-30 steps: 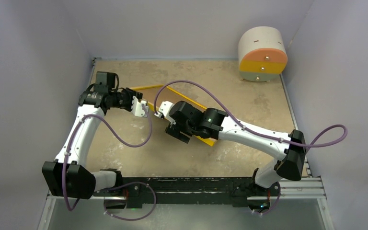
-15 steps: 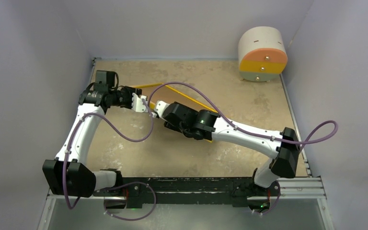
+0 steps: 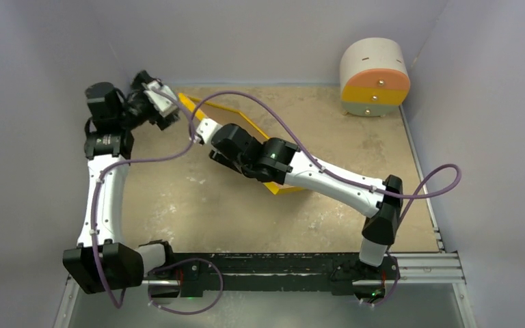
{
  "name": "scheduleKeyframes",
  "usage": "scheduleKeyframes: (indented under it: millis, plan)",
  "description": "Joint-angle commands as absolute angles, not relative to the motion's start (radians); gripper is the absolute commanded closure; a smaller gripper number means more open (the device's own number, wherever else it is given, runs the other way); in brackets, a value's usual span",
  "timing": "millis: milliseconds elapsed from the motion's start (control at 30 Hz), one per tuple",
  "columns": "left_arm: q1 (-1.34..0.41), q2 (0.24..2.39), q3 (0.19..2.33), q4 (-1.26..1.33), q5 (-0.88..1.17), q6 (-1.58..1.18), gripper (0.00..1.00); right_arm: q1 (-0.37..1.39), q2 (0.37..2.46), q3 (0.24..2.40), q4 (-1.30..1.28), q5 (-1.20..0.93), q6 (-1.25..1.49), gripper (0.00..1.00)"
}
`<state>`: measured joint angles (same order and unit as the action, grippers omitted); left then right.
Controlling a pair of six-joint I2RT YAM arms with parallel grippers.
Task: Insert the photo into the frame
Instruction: Turn over the photo frame at the center of the board.
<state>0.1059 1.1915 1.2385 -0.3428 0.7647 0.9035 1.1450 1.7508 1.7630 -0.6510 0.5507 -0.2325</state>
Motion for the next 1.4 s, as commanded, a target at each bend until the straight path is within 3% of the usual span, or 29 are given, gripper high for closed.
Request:
scheduleKeyframes:
  millis: [0,100,233,433,667,900,1367]
  plan:
    - [0.233,1.233,1.364,-0.095,0.805,0.43,0.12,1.146,1.811,2.036,-0.702,0.494,-0.172,0.97]
    - [0.269,1.303,1.472,-0.24,0.866,0.381,0.1,1.141,1.89,2.236,-0.747,0.463,-0.125,1.0]
    - [0.278,1.318,1.451,-0.275,0.935,0.359,0.09,1.099,1.934,2.323,-0.757,0.431,-0.054,1.0]
    - [0.277,1.251,1.243,-0.221,1.042,0.436,0.07,0.953,1.895,2.182,-0.753,0.343,0.058,1.0]
    - [0.252,1.312,1.279,-0.359,1.06,0.56,0.06,0.747,1.796,1.973,-0.588,0.119,0.173,1.0]
    - [0.192,1.337,1.273,-0.335,1.025,0.523,0.04,0.601,1.859,2.003,-0.626,-0.041,0.233,0.74]
    - [0.192,1.438,1.244,-0.538,0.906,0.704,0.02,0.374,1.773,1.681,-0.453,-0.356,0.38,0.67]
